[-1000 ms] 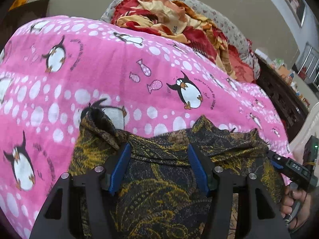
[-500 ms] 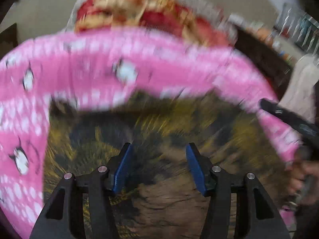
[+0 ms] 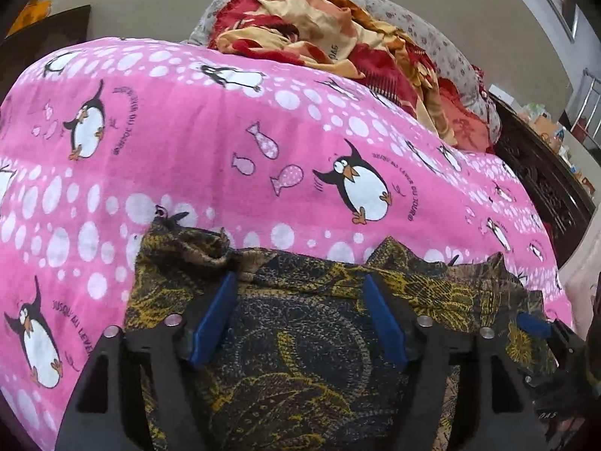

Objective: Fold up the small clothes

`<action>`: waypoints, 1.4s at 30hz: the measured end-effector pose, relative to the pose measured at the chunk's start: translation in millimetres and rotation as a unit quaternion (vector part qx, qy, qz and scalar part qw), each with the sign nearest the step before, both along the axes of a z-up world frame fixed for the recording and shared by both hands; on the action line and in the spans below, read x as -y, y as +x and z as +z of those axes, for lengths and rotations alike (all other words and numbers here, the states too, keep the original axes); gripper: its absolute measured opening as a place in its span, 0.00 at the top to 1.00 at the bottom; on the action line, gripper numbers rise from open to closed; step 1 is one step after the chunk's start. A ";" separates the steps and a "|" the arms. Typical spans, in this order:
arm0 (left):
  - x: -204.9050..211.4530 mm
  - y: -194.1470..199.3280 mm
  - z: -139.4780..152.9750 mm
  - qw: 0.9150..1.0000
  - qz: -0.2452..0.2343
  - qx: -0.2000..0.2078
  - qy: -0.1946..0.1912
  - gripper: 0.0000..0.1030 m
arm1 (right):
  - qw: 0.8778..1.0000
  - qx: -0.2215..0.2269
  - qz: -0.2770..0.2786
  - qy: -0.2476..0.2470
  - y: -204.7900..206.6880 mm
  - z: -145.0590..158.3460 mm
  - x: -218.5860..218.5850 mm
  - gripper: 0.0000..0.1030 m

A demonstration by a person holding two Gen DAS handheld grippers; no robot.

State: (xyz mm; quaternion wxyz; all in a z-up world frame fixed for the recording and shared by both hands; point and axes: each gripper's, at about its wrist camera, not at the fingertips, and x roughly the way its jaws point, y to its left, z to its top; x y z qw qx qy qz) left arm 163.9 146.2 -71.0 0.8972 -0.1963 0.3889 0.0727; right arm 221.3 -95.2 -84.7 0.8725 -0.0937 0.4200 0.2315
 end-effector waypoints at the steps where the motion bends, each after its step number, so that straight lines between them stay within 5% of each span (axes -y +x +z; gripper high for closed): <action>1: -1.7 9.3 1.6 1.000 -0.005 -0.004 0.005 0.43 | 1.000 -0.005 0.001 0.007 1.2 -0.4 1.7 0.00; 7: 12.3 29.5 4.5 0.999 -0.036 -0.017 0.008 0.22 | 1.000 0.005 -0.004 0.010 -2.4 -0.3 4.5 0.00; 12: 11.3 28.3 5.6 0.999 -0.038 -0.012 0.001 0.22 | 1.000 0.011 -0.006 0.009 -2.8 -1.4 4.5 0.00; 14: 9.4 20.7 14.6 0.999 -0.040 -0.026 -0.005 0.31 | 1.000 0.018 -0.006 0.011 -3.7 0.8 4.9 0.01; 19: 0.0 -49.9 54.4 0.998 -0.024 -0.006 -0.056 0.38 | 0.994 0.060 -0.049 0.072 -37.8 42.9 32.7 0.14; 22: 10.3 -106.3 66.2 0.999 -0.034 -0.001 -0.036 0.38 | 0.986 0.086 -0.042 0.139 -86.9 74.2 51.1 0.13; 26: 33.2 -166.3 64.9 0.999 -0.046 0.014 -0.019 0.38 | 0.988 0.064 0.001 0.138 -138.0 71.3 53.8 0.14; 29: 48.4 -192.2 46.4 0.998 -0.059 0.013 -0.010 0.38 | 0.995 0.047 0.003 0.089 -155.7 47.3 54.0 0.14; 32: 47.6 -201.7 20.9 0.997 -0.053 -0.022 -0.041 0.41 | 0.998 -0.027 -0.024 0.050 -152.2 4.2 62.8 0.14; 39: 25.3 -251.4 32.7 0.993 -0.015 0.024 -0.115 0.42 | 0.994 0.036 -0.001 0.106 -176.4 40.1 64.6 0.15; 42: 15.6 -262.3 16.8 0.985 0.007 0.017 -0.174 0.41 | 0.992 0.073 0.018 0.101 -179.4 48.5 50.9 0.15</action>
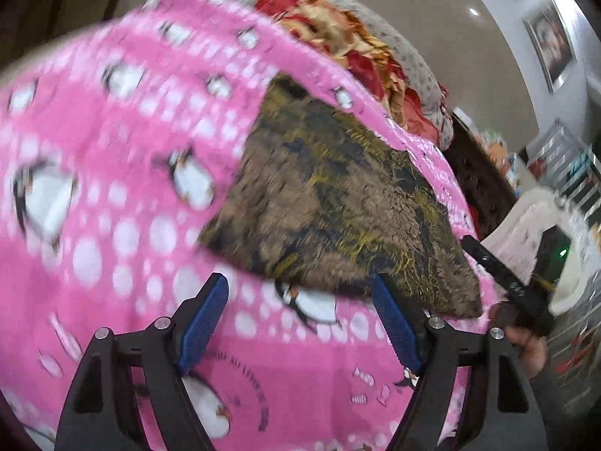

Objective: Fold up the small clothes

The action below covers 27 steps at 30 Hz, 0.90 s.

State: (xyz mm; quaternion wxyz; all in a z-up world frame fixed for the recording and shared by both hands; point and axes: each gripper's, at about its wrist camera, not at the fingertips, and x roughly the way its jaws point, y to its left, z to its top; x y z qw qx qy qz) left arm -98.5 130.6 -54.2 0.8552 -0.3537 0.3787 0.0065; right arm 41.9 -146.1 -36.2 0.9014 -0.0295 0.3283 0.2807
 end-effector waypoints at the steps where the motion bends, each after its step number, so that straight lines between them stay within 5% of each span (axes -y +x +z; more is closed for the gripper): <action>1: -3.6 -0.7 -9.6 0.999 0.004 -0.006 -0.031 0.41 | 1.000 0.004 0.002 -0.003 1.5 -2.3 -4.2 0.15; 7: -12.1 14.6 -11.7 0.997 0.019 0.006 -0.070 0.35 | 0.997 -0.060 -0.024 -0.038 22.6 -52.3 -18.6 0.15; 14: -30.2 32.7 -14.6 0.993 0.076 0.017 -0.093 0.34 | 0.997 -0.049 -0.028 -0.053 20.2 -52.6 -26.9 0.12; 16: -20.1 34.9 -13.1 0.995 0.054 0.014 -0.081 0.34 | 0.997 -0.049 -0.028 -0.052 19.4 -52.4 -27.9 0.12; 18: -4.3 42.6 -15.2 0.993 -0.017 0.025 -0.116 0.34 | 0.997 -0.049 -0.028 -0.052 19.9 -52.5 -26.7 0.12; 21: -10.1 46.7 -15.1 0.995 -0.011 0.023 -0.096 0.43 | 0.997 -0.049 -0.028 -0.051 20.1 -52.5 -26.4 0.12; 23: -30.4 45.8 -20.3 0.993 0.023 0.024 -0.117 0.56 | 0.997 -0.049 -0.028 -0.052 20.6 -52.7 -25.6 0.12; 27: -41.6 51.2 -22.3 0.988 0.026 0.027 -0.151 0.58 | 0.997 -0.049 -0.028 -0.052 20.9 -52.8 -26.2 0.12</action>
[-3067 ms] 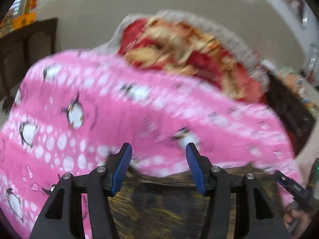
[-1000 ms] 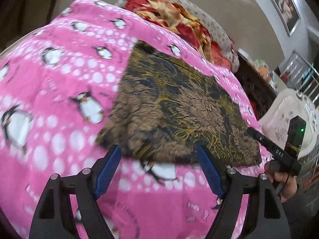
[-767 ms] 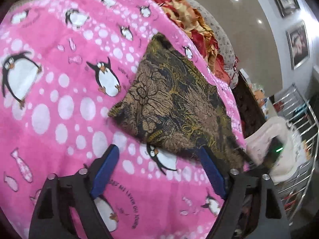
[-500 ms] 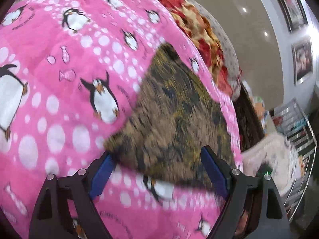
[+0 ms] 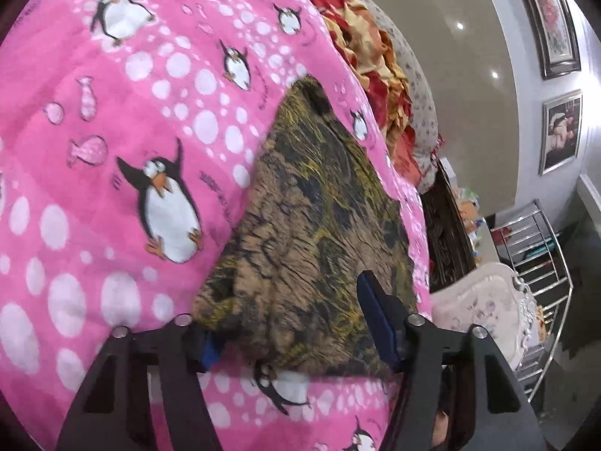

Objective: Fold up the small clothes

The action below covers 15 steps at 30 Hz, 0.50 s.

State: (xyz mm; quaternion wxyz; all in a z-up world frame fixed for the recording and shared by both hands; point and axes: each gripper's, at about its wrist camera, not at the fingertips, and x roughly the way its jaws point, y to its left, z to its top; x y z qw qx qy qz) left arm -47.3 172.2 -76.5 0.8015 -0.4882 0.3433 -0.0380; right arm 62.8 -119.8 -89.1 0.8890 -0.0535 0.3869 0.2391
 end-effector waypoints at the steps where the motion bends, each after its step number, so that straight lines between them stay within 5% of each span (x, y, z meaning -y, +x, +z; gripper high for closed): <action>1: 7.4 2.1 2.7 1.000 -0.020 0.002 0.013 0.58 | 1.000 0.000 0.000 0.000 0.1 -0.1 -0.1 0.12; 4: 3.5 -2.1 1.0 1.000 -0.005 0.002 0.027 0.60 | 1.000 -0.001 0.000 0.000 0.2 -0.1 -1.2 0.12; 11: -9.6 -10.5 -11.5 0.999 0.027 -0.008 0.028 0.92 | 1.000 -0.004 -0.001 -0.007 3.1 -1.5 0.8 0.07; 15: -14.0 -15.3 -15.2 0.999 0.036 -0.015 0.023 1.00 | 1.000 -0.005 0.000 -0.010 4.9 -1.8 -0.8 0.06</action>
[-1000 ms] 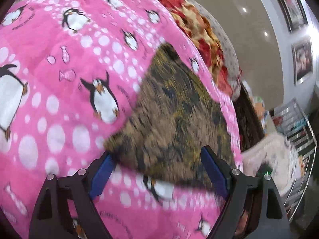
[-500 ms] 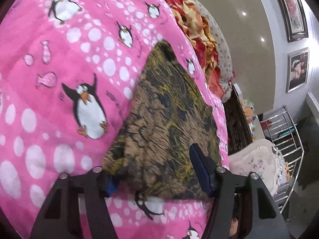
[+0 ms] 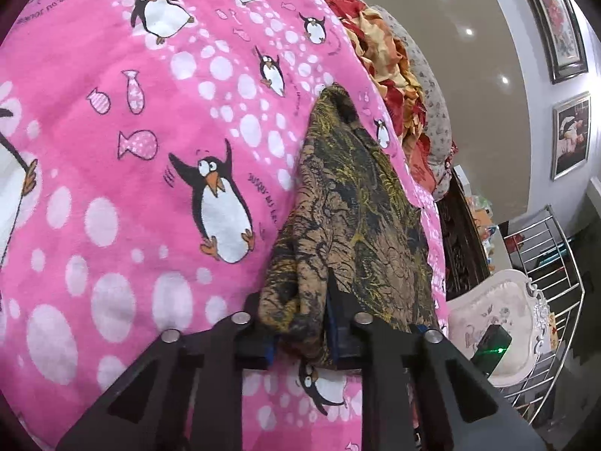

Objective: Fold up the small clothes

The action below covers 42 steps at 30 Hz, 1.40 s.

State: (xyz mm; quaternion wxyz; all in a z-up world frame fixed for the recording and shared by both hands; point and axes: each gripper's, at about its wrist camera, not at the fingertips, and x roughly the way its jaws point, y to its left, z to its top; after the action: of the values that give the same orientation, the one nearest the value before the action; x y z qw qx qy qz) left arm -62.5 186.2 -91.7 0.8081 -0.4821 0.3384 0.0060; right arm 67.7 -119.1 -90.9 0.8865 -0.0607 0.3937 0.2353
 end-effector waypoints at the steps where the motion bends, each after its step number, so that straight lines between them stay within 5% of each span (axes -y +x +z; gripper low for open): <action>1: 1.8 0.6 1.5 1.000 -0.002 -0.003 0.009 1.00 | 1.000 -0.001 0.001 -0.001 0.2 0.0 -0.5 0.06; 3: 8.3 1.3 9.2 0.999 -0.007 -0.012 0.047 1.00 | 1.000 -0.005 0.003 -0.006 1.5 2.0 -1.2 0.06; 6: 36.0 7.1 37.0 0.981 -0.026 -0.023 0.193 1.00 | 0.999 -0.015 -0.009 -0.028 6.4 19.9 -7.2 0.06; 7: 57.5 9.4 52.3 0.958 -0.037 -0.012 0.285 1.00 | 1.000 -0.005 -0.008 -0.014 8.2 35.2 -9.8 0.06; 8: 71.6 10.7 60.7 0.941 -0.044 -0.001 0.337 1.00 | 1.000 0.005 0.001 0.006 11.2 50.5 -13.2 0.06; 11: 113.5 16.5 81.1 0.889 -0.081 0.043 0.449 1.00 | 0.997 -0.002 0.047 0.056 30.3 83.9 -33.7 0.06; 13: 132.8 22.4 90.0 0.866 -0.105 0.070 0.484 1.00 | 0.991 -0.033 0.101 0.086 51.3 97.8 -57.2 0.08; 16: 150.1 31.0 100.6 0.852 -0.133 0.100 0.497 1.00 | 0.980 -0.058 0.153 0.112 80.9 112.1 -93.9 0.15; 22: 176.5 41.3 118.7 0.838 -0.173 0.141 0.498 1.00 | 0.947 -0.185 0.208 0.162 135.8 117.9 -153.7 0.19; 27: 192.5 38.7 128.1 0.834 -0.191 0.162 0.491 1.00 | 0.955 -0.209 0.191 0.087 153.0 102.1 -185.5 0.21; 33: 201.7 34.8 128.2 0.834 -0.203 0.168 0.486 1.00 | 0.967 -0.205 0.149 0.036 168.4 89.3 -180.7 0.80; 42: 225.2 43.5 145.2 0.846 -0.254 0.198 0.425 1.00 | 0.973 -0.188 0.123 0.059 181.2 100.3 -112.4 0.89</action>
State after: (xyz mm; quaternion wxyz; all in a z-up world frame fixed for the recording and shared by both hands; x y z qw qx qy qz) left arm -19.0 -39.0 53.4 0.9569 0.0203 0.2466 -0.1522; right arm 248.9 -6.6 9.4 0.7630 -0.0106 0.5283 0.3723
